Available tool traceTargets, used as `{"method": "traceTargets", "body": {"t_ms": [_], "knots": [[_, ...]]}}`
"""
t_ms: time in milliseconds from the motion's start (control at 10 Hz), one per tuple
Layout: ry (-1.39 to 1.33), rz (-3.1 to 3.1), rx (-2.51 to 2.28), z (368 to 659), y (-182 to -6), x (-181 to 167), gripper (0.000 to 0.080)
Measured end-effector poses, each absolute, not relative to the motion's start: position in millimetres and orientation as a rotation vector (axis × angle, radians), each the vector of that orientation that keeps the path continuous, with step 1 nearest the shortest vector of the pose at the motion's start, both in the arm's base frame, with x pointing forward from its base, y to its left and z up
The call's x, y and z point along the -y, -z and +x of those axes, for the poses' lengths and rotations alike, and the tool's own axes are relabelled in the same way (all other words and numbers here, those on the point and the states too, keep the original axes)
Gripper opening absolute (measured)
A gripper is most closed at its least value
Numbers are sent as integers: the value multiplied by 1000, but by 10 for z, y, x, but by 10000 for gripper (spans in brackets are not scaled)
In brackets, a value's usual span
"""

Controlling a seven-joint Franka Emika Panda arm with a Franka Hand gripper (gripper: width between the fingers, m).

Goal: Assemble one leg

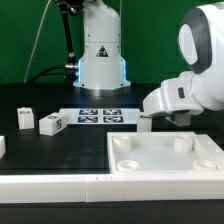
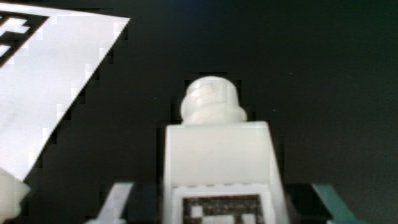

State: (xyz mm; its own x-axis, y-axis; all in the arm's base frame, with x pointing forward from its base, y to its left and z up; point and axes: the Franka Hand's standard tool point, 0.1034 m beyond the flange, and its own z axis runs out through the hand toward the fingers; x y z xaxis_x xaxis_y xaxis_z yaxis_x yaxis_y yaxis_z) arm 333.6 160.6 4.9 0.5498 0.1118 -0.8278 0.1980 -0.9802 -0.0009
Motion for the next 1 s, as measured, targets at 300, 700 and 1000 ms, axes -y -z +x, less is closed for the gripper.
{"method": "traceTargets", "body": {"t_ms": [300,700,1000], "knots": [[1423,2683,-269,3336,-49,-1606,285],[1366,2709,-284,3524,-675,-1598,287],[1311,2740,-287,3551,-700,-1602,287]]}}
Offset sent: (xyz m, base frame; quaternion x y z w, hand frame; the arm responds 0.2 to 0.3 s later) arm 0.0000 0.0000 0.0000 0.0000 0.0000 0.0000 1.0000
